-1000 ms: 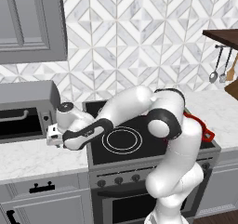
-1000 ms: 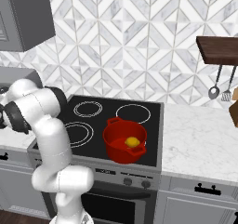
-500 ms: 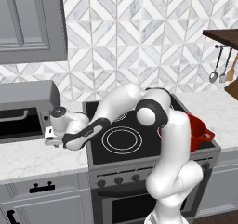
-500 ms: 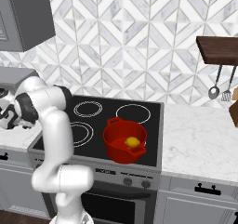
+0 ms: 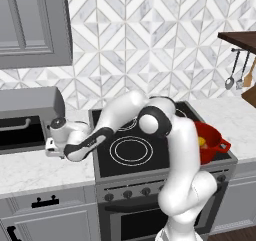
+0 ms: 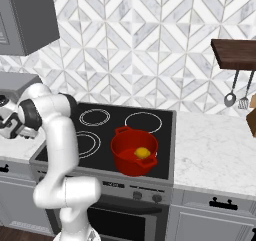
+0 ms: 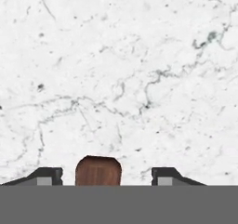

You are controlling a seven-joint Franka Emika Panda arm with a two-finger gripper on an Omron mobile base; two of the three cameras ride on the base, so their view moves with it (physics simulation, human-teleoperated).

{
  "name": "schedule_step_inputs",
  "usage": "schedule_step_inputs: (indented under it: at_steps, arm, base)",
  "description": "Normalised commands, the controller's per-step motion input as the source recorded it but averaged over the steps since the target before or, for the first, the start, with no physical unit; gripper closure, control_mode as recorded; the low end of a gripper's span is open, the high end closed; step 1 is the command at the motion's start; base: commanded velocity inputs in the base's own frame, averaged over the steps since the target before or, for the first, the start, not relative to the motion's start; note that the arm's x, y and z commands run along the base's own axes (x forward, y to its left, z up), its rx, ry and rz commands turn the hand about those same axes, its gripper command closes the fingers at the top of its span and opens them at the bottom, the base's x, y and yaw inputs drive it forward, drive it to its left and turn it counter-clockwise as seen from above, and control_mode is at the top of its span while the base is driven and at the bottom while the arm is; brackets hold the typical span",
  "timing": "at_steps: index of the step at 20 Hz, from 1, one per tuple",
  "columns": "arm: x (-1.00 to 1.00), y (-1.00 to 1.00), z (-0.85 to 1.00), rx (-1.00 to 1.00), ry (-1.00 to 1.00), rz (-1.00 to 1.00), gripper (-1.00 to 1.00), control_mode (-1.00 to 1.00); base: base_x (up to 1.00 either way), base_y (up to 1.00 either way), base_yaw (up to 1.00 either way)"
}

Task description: Put the sweet potato and lemon in the pot. Retrieve the spatula and lightly stir the vegetables in the pot.

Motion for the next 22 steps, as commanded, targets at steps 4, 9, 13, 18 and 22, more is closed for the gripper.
schedule_step_inputs:
  at_steps: [4,9,13,18,22]
  arm:
    - [0.21,-0.19,-0.46,0.02,0.13,0.0,1.0,-1.0]
    - [-0.55,-0.39,0.01,0.12,0.04,-0.1,1.0,-1.0]
    - [-0.96,-0.36,0.53,0.15,0.01,0.0,1.0,-1.0]
    - [-1.0,-0.6,0.89,0.15,0.0,0.0,1.0,-1.0]
    - [-0.95,-0.78,1.0,0.12,0.03,-0.05,1.0,-1.0]
  base:
    - [0.0,0.0,0.0]
    - [0.0,0.0,0.0]
    - [0.0,0.0,0.0]
    - [0.0,0.0,0.0]
    - [0.0,0.0,0.0]
